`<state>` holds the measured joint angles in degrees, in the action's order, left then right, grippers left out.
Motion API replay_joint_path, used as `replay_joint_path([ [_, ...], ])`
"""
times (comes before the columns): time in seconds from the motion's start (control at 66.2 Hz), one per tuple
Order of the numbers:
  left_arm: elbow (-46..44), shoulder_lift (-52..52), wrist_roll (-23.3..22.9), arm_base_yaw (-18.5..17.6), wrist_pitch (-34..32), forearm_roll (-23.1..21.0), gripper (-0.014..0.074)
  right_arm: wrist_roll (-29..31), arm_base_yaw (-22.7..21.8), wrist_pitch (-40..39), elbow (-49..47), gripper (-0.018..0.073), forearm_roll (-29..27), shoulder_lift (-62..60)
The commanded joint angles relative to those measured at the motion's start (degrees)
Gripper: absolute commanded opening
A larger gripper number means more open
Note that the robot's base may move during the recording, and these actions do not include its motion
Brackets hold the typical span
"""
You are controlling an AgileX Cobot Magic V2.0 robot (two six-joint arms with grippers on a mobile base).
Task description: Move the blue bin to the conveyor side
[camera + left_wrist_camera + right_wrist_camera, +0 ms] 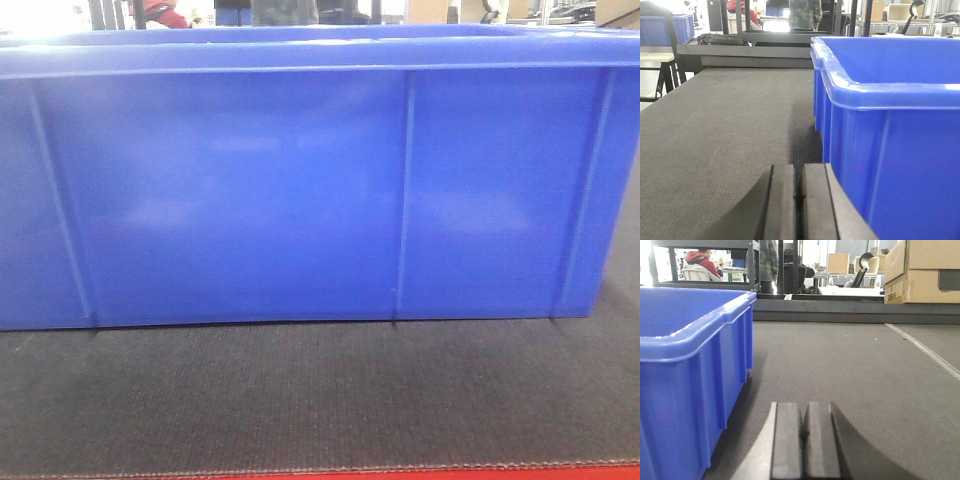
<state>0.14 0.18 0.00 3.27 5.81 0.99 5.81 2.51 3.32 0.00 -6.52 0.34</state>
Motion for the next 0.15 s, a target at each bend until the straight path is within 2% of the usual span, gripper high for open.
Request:
replay_joint_path([
  [0.0, -0.14, -0.18, 0.00, 0.22, -1.22, -0.36, -0.0024, -0.15, -0.26, -1.21, 0.00, -0.0077, -0.05, -0.34],
  [0.136, -0.14, -0.18, 0.00, 0.22, -1.22, -0.36, -0.0024, -0.15, -0.26, -1.21, 0.00, -0.0077, -0.05, -0.34],
])
